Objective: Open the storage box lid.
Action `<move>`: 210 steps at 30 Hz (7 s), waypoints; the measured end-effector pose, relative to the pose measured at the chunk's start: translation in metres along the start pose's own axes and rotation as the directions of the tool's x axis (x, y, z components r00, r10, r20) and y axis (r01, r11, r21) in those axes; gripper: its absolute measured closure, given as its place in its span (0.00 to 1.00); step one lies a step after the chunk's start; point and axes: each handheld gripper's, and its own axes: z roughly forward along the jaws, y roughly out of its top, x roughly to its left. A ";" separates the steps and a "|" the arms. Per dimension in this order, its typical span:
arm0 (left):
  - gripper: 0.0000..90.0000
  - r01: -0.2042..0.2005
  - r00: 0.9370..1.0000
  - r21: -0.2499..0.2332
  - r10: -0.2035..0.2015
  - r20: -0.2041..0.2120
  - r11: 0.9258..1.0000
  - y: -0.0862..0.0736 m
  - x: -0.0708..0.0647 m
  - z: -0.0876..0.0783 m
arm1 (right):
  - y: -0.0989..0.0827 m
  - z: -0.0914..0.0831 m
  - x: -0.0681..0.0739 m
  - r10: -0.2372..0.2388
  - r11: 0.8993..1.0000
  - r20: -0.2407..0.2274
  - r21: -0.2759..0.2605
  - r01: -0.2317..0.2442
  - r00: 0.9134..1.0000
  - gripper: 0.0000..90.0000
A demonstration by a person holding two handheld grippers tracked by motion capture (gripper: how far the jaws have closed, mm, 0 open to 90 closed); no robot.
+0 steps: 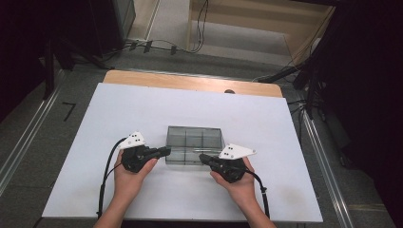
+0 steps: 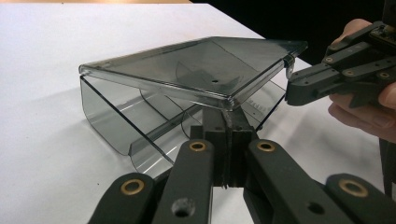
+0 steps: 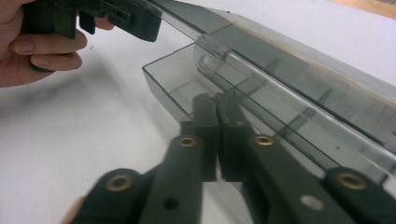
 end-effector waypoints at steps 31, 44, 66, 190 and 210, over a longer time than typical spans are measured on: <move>1.00 -0.021 0.999 -0.060 0.020 -0.025 0.998 0.018 -0.007 0.004 | -0.007 -0.040 -0.027 0.073 0.996 0.090 -0.064 -0.067 0.993 0.00; 1.00 -0.043 0.999 -0.055 0.042 -0.028 0.998 0.028 -0.009 0.009 | 0.004 -0.039 -0.049 0.074 0.993 0.095 -0.098 -0.065 0.993 0.00; 1.00 -0.083 0.995 -0.076 0.078 -0.063 0.994 0.054 -0.002 0.020 | 0.030 -0.017 -0.075 0.071 0.987 0.078 -0.149 -0.059 0.994 0.22; 0.73 0.177 0.978 -0.038 -0.180 -0.105 0.984 0.055 0.096 0.079 | 0.024 0.050 -0.145 0.295 0.952 0.078 -0.107 -0.286 0.952 0.67; 0.68 0.208 0.971 -0.004 -0.207 -0.118 0.978 0.052 0.103 0.084 | 0.022 0.061 -0.150 0.321 0.946 0.065 -0.066 -0.317 0.945 0.56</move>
